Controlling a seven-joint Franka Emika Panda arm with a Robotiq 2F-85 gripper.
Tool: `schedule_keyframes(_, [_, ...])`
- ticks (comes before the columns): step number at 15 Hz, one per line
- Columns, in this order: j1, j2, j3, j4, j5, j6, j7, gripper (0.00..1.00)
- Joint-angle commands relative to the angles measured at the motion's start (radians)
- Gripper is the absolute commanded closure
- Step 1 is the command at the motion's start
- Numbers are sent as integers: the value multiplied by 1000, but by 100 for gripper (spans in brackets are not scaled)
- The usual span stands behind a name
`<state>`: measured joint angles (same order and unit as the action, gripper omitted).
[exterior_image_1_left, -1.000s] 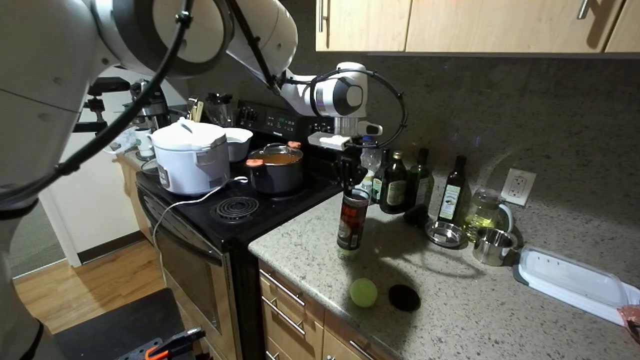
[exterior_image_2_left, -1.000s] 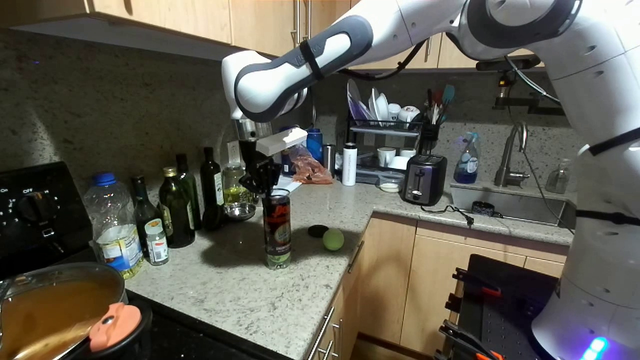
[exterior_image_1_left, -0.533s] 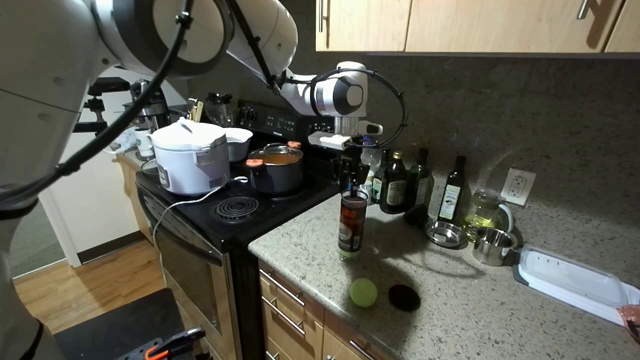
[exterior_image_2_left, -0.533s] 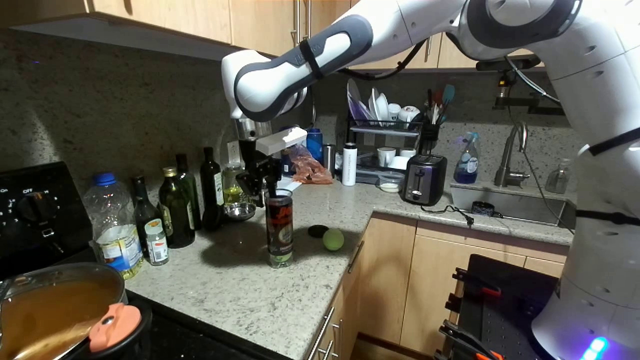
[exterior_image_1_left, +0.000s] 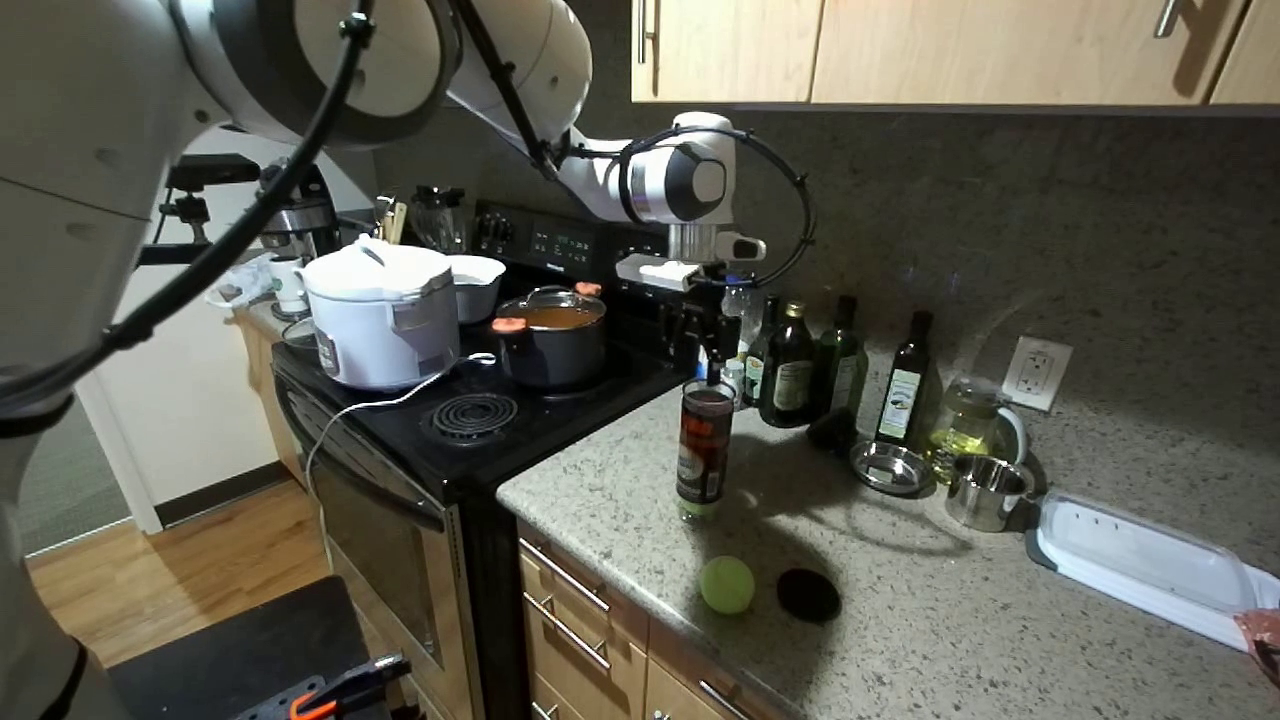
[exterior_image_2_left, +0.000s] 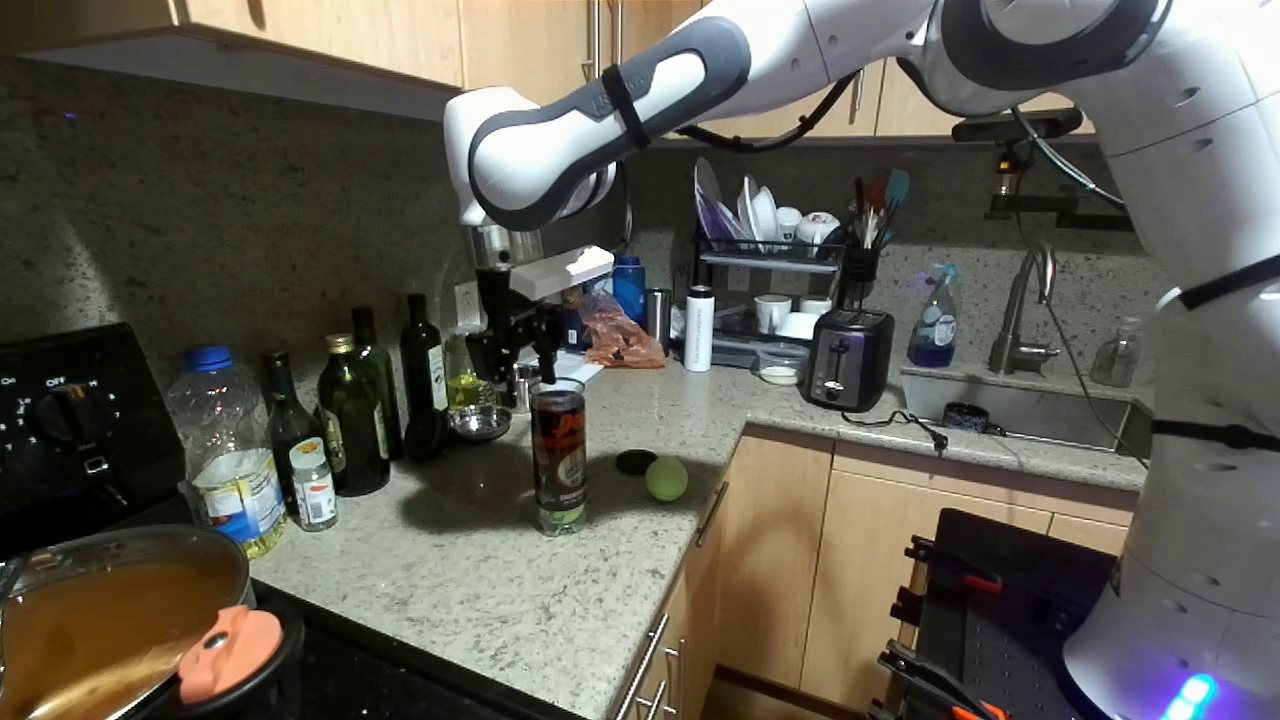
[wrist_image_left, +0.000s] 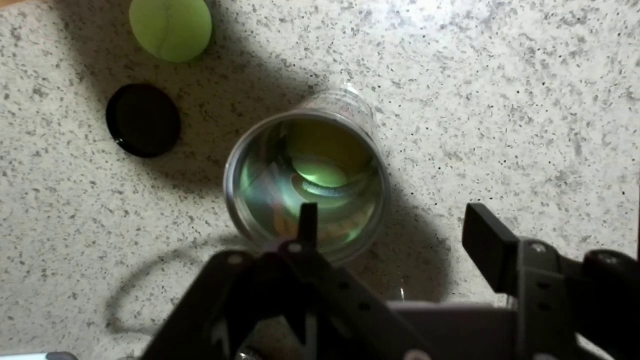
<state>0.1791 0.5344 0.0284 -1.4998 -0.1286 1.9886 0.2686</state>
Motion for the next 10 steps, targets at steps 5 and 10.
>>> schedule_keyframes(5, [-5,-89,12,-52,53,27,2,8])
schedule_keyframes(10, [-20,-169,14,-126,92,86,4,10])
